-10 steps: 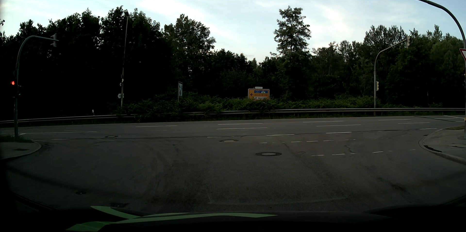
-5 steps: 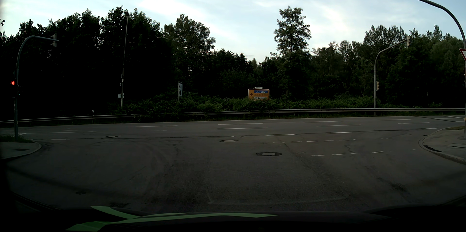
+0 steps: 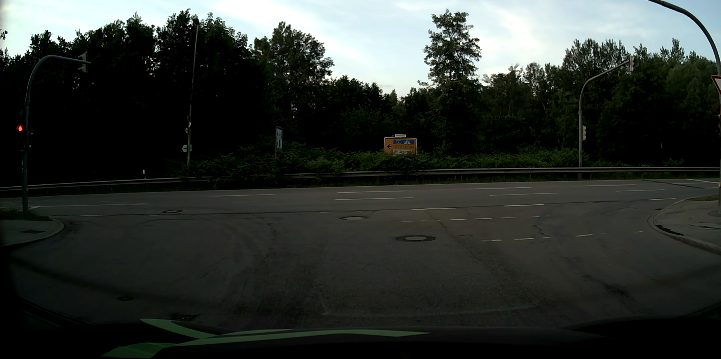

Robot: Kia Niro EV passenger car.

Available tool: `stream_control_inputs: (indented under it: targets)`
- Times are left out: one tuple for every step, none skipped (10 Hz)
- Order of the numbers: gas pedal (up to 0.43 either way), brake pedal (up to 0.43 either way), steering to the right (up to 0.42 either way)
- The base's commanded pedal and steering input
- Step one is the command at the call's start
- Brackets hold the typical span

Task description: Follow the waypoints while adhering to traffic rules and regulations

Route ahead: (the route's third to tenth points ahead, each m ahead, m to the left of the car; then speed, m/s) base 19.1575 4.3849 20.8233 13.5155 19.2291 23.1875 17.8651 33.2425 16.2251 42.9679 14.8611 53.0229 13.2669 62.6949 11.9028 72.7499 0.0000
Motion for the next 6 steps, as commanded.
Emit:
stream_control_inputs:
  targets:
    - [0.000,0.317,-0.003]
    - [0.000,0.317,-0.003]
    - [0.000,0.317,-0.003]
    - [0.000,0.317,-0.003]
    - [0.000,0.317,-0.003]
    - [0.000,0.317,-0.003]
